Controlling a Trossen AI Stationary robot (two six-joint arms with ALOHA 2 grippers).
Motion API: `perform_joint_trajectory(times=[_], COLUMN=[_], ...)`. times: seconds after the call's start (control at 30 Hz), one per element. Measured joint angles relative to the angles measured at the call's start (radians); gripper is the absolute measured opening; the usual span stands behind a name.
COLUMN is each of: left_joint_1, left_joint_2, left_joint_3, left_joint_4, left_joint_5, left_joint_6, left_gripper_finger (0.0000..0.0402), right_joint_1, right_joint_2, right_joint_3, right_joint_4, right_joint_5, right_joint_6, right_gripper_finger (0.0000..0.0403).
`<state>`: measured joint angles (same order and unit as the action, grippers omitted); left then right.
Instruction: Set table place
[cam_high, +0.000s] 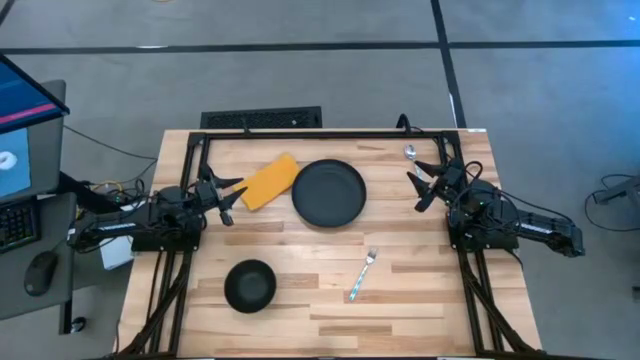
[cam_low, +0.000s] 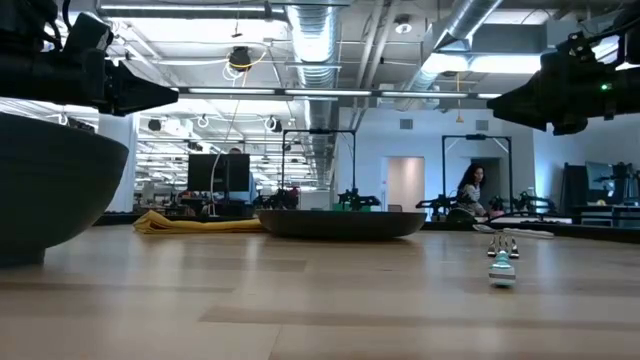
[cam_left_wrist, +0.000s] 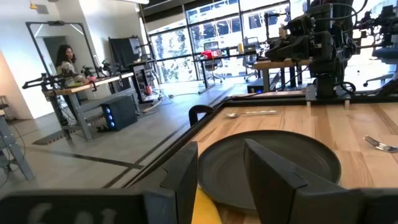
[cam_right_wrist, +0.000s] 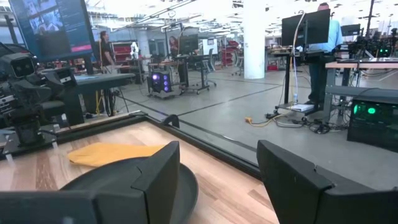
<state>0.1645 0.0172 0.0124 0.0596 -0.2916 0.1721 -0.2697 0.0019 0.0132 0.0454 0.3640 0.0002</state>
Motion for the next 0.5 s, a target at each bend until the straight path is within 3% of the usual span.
perform_joint_trajectory(times=[0.5], left_joint_1=[0.0], left_joint_2=[0.0], left_joint_3=[0.0], left_joint_4=[0.003], left_joint_5=[0.0], left_joint_6=[-0.062], left_gripper_finger=[0.0121], right_joint_1=[0.0], right_joint_2=[0.0], right_joint_3=[0.0], right_joint_4=[0.0], right_joint_5=[0.0], right_joint_6=[0.0], right_gripper_finger=[0.024])
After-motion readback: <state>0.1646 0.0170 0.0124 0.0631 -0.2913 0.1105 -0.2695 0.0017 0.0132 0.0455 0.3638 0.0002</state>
